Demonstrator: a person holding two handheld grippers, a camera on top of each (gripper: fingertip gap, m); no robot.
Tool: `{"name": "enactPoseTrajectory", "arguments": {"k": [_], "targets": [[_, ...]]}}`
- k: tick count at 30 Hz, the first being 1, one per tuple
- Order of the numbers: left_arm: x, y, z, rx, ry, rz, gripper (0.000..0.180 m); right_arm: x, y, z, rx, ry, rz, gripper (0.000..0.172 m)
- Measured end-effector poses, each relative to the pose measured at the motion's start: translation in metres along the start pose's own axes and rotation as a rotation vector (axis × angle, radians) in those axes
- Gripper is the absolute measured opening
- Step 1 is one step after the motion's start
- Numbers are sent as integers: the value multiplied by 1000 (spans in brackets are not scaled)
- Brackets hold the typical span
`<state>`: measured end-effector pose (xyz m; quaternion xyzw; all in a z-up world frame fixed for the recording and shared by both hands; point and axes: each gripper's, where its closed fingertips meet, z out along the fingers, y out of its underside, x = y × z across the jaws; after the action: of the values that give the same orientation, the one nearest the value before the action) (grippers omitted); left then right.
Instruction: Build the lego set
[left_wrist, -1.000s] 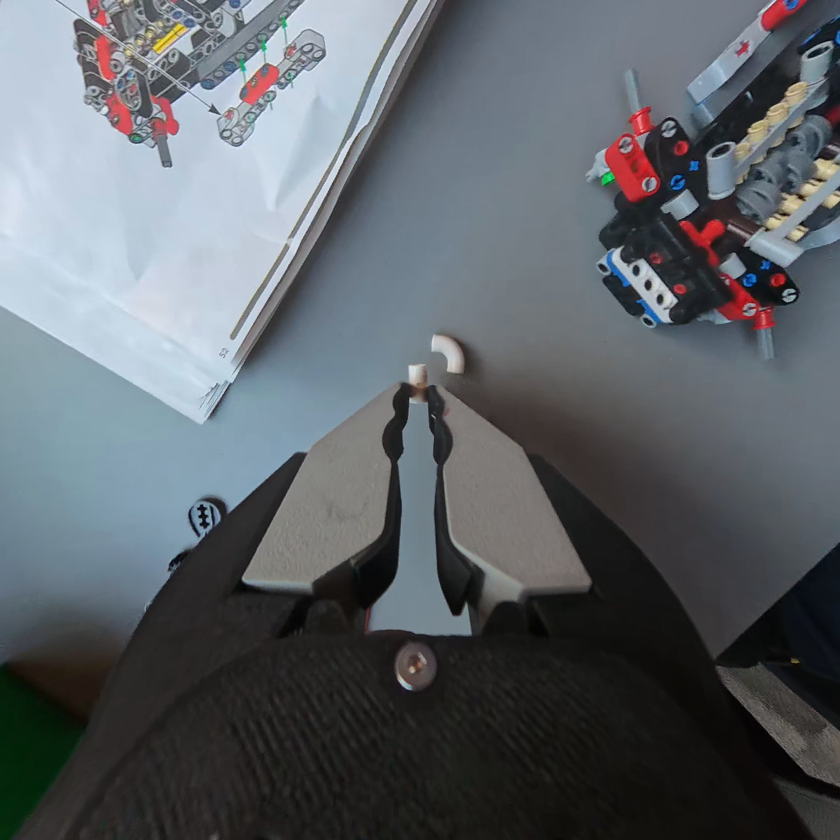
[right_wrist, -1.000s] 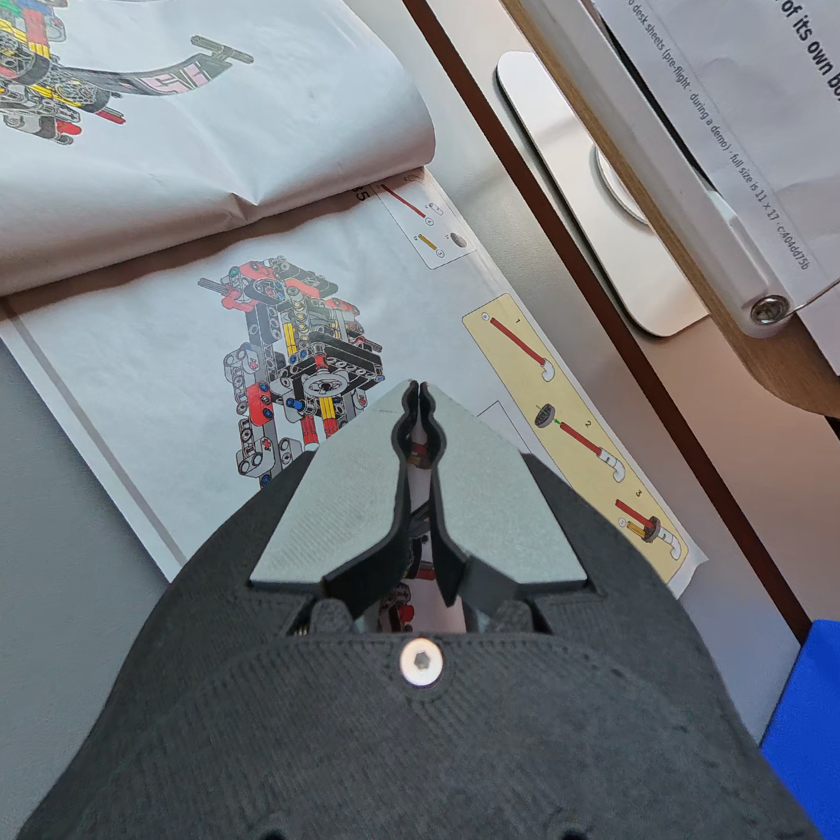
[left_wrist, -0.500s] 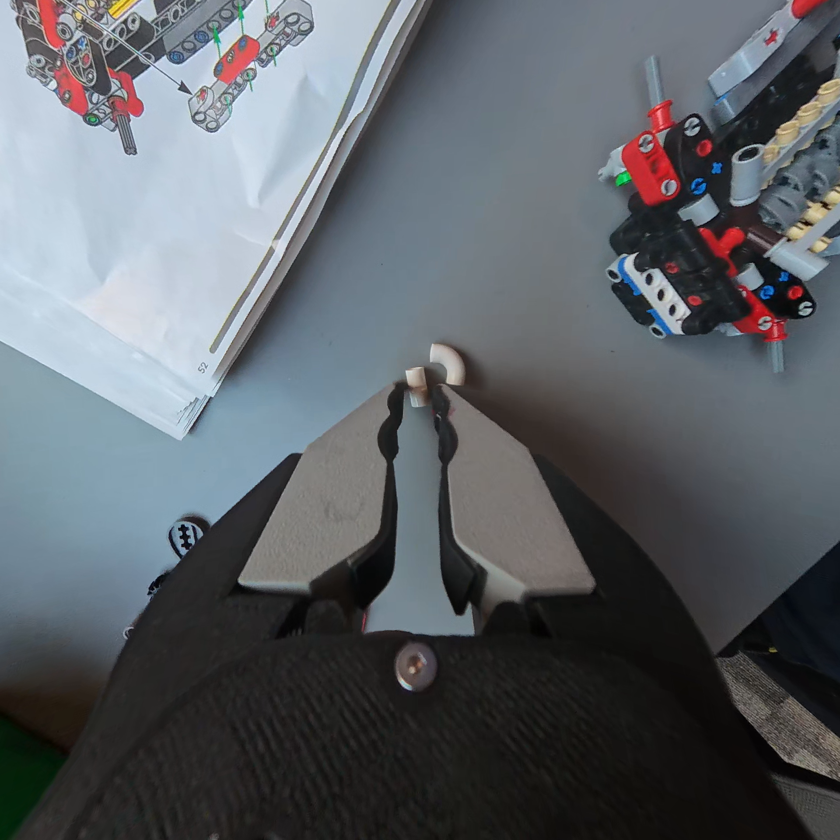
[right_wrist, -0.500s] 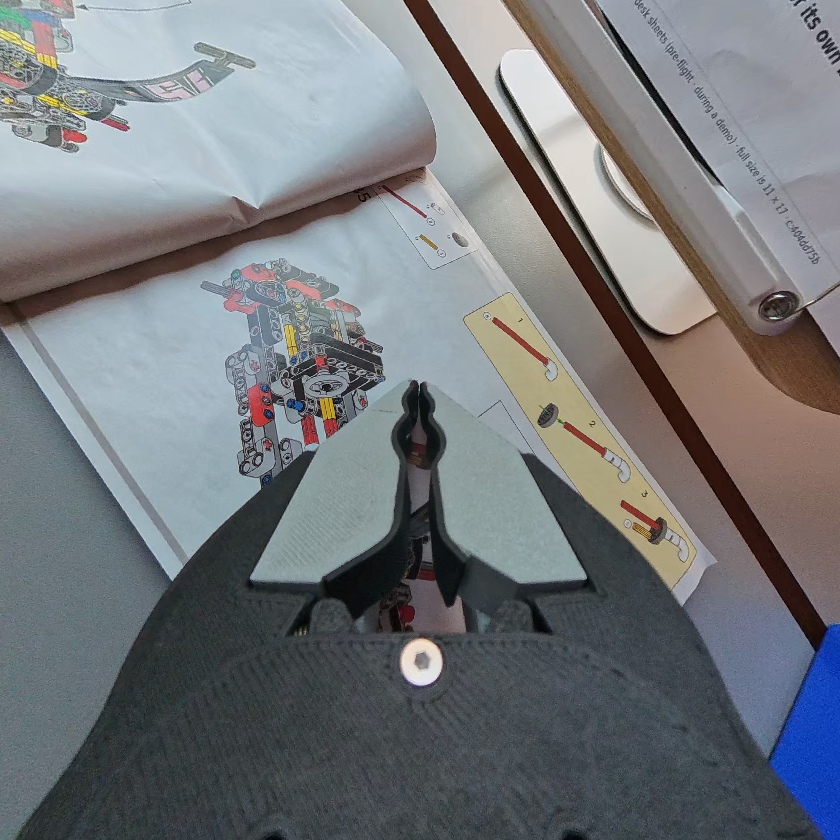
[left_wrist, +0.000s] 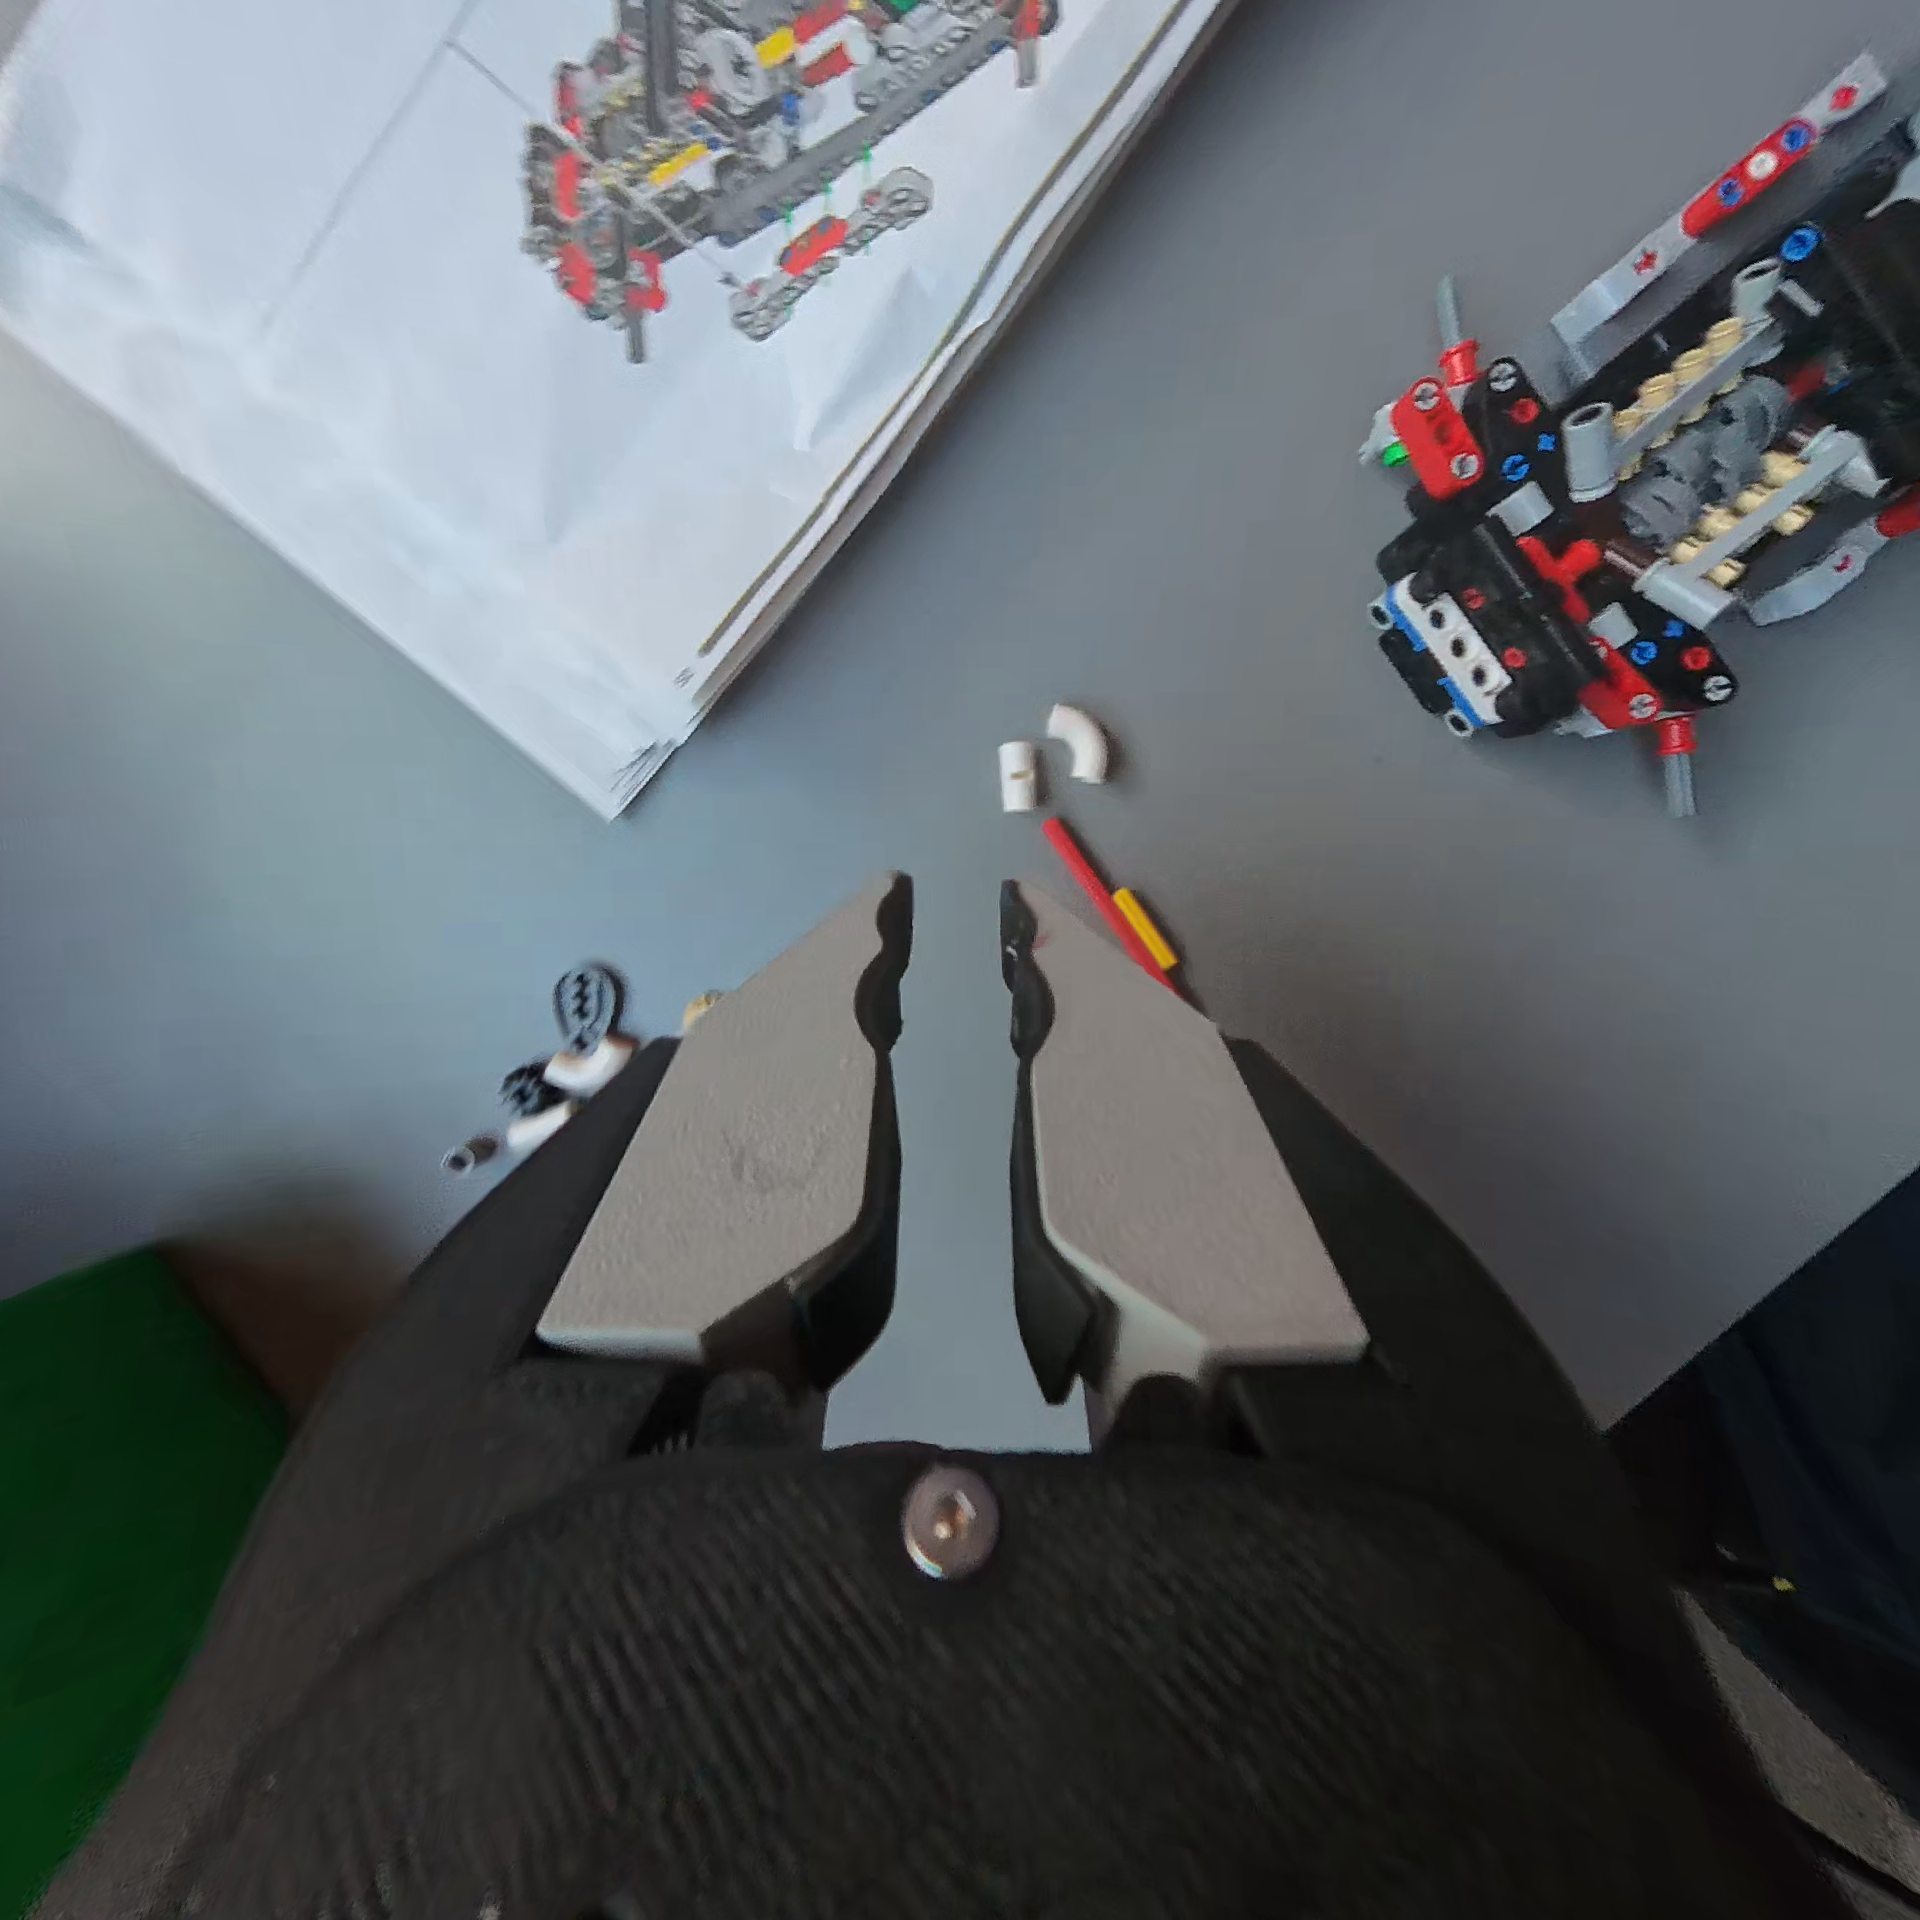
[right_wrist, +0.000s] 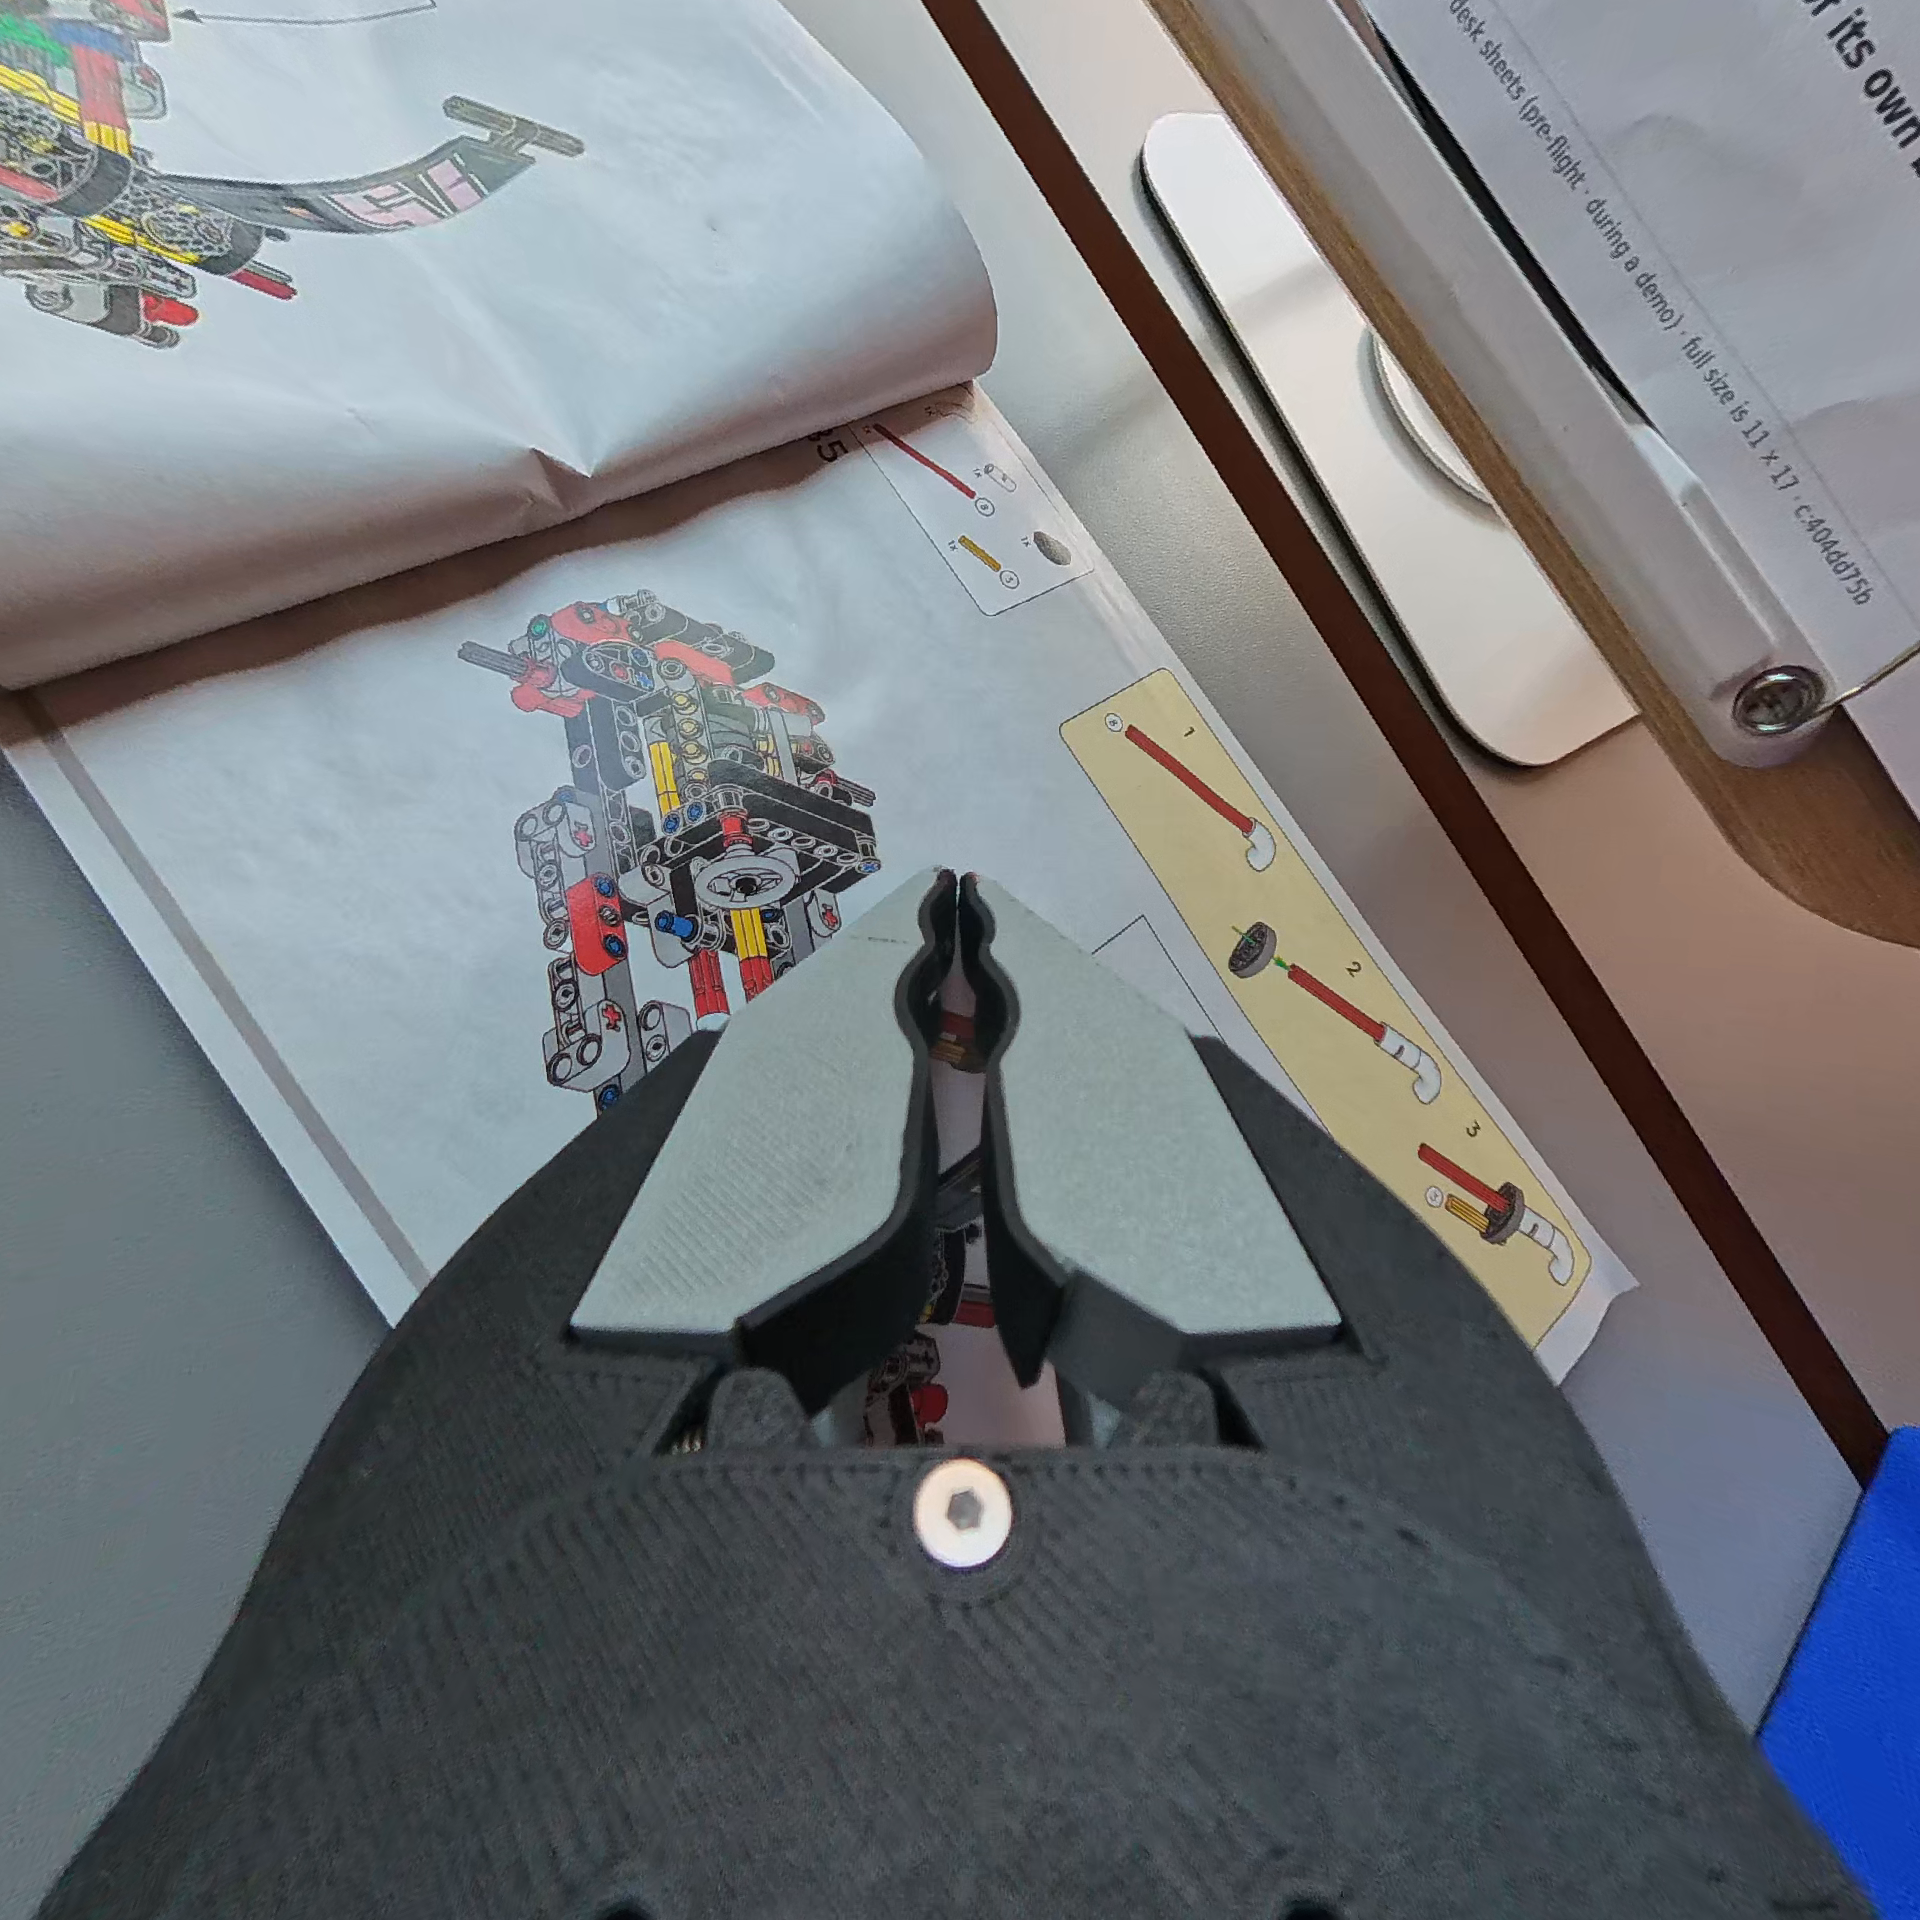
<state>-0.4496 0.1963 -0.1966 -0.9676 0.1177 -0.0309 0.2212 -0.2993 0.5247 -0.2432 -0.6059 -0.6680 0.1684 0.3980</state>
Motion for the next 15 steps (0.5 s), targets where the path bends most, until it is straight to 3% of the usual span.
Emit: {"name": "enactPoseTrajectory", "arguments": {"k": [8,12,15], "targets": [[-58,52,-65,69,-225,-231,15,0,0,0,0,3,-6,0],[-65,52,-57,98,-188,-250,18,0,0,0,-1,9,-11,0],[-66,41,-34,60,-132,-143,18,0,0,0,-2,16,-18,0]]}}
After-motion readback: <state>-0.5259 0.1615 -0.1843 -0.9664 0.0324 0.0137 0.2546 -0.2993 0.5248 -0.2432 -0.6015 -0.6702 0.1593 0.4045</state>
